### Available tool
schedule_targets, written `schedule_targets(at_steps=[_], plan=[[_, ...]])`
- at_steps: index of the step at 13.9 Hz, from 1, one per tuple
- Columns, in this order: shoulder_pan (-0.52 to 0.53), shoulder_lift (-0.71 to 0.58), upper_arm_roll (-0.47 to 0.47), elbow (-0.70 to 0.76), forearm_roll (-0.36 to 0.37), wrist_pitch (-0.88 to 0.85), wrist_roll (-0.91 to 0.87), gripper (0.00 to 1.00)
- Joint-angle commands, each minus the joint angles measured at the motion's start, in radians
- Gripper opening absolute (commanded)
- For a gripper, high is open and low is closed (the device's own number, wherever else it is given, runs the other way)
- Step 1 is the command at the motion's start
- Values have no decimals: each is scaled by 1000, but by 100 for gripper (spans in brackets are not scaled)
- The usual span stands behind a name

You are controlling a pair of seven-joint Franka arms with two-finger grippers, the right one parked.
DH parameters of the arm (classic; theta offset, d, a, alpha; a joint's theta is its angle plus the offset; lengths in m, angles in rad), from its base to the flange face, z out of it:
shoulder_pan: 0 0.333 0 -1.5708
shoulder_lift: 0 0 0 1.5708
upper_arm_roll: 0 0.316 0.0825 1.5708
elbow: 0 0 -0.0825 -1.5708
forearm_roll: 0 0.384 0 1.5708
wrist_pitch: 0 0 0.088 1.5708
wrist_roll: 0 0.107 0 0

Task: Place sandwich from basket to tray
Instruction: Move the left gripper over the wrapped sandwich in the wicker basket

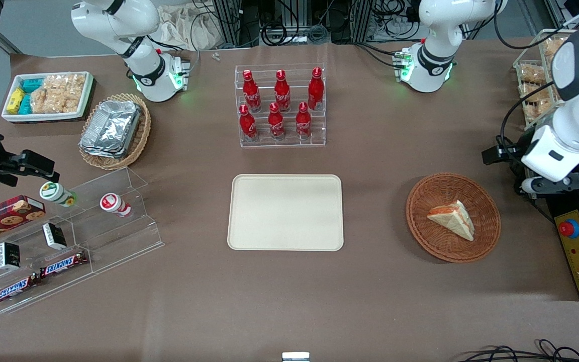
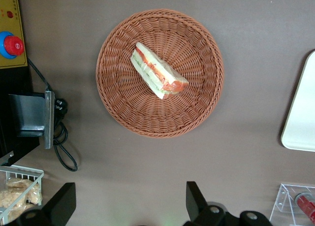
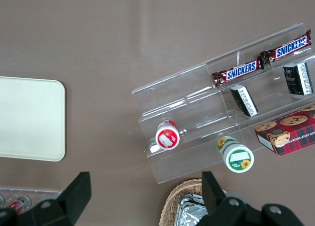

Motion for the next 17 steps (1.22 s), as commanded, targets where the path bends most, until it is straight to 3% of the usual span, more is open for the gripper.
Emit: schedule_targets(at_steps=[1,4,6,14,17], plan=[[0,37,-5,59,6,-42,-17,100],[-1,43,-5,70,1,-42,-42,100],[-9,84,-5,61,15,-19,-181,100],[57,89,4,-195,6,338,-372,100],[69,155,4,-235,9,470,-511,100]])
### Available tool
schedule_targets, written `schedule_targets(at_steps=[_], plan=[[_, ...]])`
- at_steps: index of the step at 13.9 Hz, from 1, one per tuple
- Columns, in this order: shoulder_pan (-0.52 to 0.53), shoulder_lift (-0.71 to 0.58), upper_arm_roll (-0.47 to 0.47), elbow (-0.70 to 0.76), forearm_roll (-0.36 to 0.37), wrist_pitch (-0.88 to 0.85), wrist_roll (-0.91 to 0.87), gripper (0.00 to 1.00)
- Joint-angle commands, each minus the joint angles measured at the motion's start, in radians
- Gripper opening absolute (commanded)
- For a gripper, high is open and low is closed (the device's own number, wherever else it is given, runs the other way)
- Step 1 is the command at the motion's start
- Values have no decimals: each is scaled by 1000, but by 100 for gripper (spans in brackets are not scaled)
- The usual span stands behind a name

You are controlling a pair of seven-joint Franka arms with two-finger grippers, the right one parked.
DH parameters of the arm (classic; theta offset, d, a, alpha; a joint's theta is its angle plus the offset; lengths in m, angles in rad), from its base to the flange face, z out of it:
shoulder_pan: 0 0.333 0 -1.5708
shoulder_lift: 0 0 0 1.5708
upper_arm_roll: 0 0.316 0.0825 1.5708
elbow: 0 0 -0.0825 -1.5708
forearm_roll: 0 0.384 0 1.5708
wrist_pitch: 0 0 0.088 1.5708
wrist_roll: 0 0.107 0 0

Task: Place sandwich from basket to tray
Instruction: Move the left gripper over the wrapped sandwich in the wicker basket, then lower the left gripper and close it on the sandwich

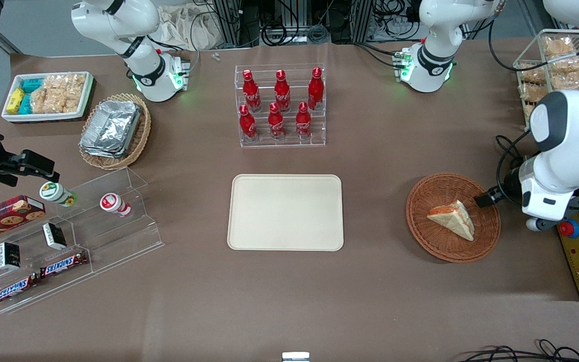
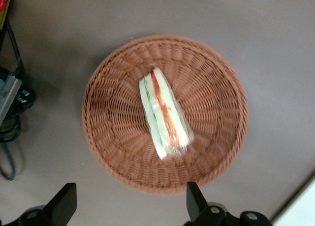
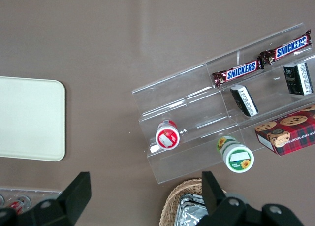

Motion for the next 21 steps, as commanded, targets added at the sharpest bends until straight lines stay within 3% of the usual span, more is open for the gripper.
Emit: schedule_targets(at_steps=[1,4,14,21], plan=[[4,58,-8,-15,8,92,-159,100],[-3,98,-11,-15,13,143,-267,100],[-5,149,-11,-41,14,169,-280,100],[-10,150,-11,-114,14,276,-284,100]])
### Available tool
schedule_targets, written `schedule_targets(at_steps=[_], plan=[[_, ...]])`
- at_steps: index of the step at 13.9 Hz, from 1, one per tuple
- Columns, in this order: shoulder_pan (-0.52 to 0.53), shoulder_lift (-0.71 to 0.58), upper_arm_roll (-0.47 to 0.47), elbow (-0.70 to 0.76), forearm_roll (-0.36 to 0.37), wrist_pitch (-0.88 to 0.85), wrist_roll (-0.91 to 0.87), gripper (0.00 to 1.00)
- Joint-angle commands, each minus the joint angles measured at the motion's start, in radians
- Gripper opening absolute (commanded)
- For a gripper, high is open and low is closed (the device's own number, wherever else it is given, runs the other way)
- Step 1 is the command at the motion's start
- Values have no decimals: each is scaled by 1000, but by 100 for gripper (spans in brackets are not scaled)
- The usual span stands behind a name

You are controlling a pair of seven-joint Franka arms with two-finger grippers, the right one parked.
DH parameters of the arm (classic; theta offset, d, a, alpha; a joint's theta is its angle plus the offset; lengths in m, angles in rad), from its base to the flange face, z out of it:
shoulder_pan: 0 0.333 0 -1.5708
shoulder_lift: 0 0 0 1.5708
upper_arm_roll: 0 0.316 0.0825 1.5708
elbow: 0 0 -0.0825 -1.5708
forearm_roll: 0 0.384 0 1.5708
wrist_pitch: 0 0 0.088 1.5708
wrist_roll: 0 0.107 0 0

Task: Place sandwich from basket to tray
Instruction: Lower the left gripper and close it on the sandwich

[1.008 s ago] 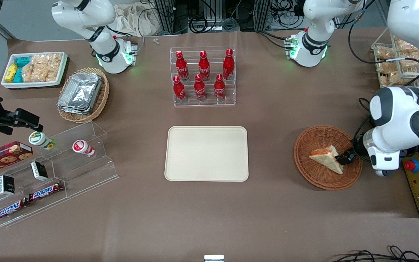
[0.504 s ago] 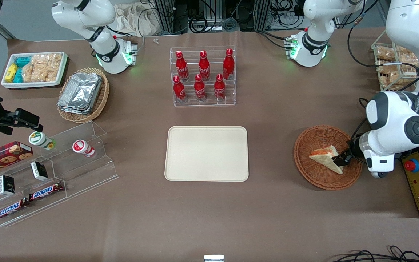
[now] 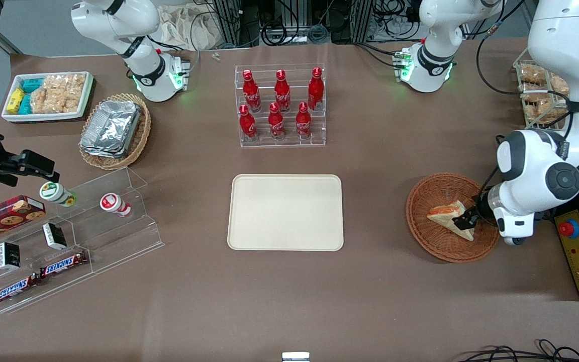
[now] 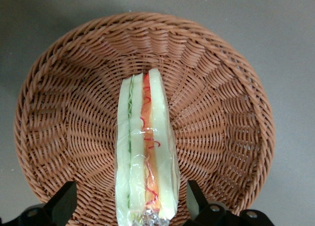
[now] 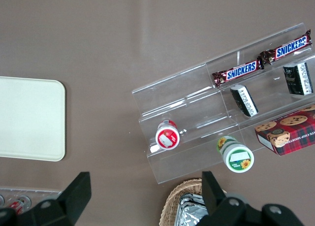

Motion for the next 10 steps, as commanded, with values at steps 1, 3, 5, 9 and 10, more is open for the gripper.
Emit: schedule_targets(at_steps=[1,3,5,9,10], plan=[[0,-13,-3,-51,14,60,-28,100],[0,-14,-3,-86,14,92,-28,100],[0,-11,-1,-101,14,110,-28,100],[-8,33,-3,-72,14,114,-44,98],[-22,43,-1,-63,14,114,-72,86]])
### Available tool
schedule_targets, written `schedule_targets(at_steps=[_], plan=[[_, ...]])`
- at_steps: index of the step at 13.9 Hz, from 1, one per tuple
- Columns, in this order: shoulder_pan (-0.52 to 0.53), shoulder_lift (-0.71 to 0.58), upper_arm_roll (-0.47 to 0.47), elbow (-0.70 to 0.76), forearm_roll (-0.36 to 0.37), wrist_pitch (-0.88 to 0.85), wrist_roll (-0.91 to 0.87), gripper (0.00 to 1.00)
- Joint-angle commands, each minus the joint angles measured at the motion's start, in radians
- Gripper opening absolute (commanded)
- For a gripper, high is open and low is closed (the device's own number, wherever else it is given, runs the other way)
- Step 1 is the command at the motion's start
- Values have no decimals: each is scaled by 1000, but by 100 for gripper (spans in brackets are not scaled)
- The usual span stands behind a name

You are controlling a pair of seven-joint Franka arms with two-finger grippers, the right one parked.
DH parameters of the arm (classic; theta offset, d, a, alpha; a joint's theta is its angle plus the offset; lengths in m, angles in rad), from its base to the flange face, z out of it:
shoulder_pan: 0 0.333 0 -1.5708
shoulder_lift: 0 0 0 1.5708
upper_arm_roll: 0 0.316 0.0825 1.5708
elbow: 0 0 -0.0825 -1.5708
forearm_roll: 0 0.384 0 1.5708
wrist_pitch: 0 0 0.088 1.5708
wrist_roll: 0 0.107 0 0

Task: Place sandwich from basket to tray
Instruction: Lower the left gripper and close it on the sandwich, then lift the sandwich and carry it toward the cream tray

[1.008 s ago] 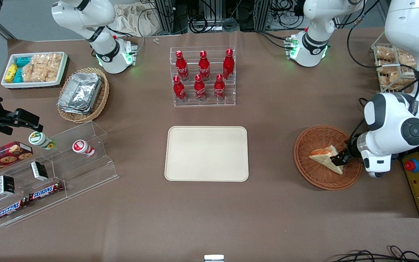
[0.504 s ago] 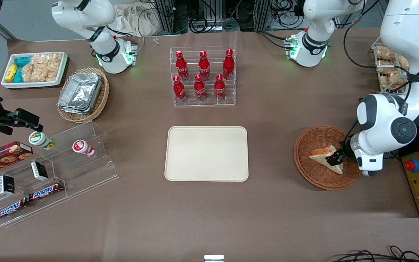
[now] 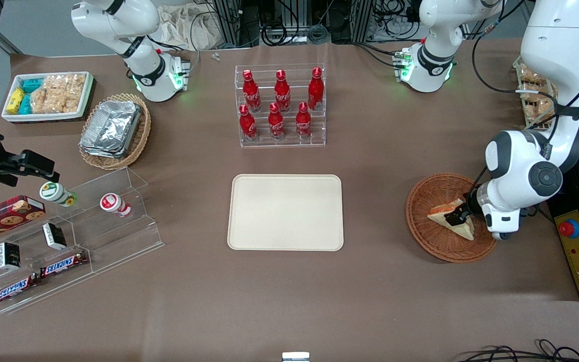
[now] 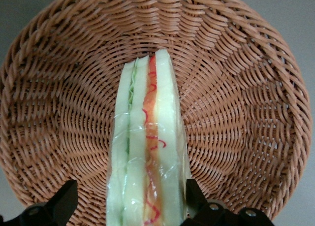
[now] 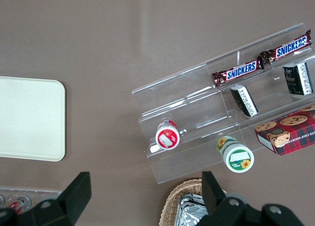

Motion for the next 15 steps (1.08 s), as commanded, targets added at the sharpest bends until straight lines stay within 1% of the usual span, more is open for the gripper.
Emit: schedule_targets(at_steps=[1,2,4,6,7,8,10,12,13,15], plan=[[-22,27,-1,18,25,26,-76,70],[-22,36,-3,23,40,26,-91,58],[-30,44,-3,40,44,26,-148,37],[-30,56,-1,54,45,26,-180,19],[-30,56,-3,55,51,26,-182,13],[-30,53,-3,55,68,25,-183,10],[-39,46,-4,55,114,11,-189,10],[-42,7,-9,72,117,-55,-192,10],[-50,-13,-11,102,117,-123,-191,10],[-85,-19,-11,223,116,-309,-183,10]])
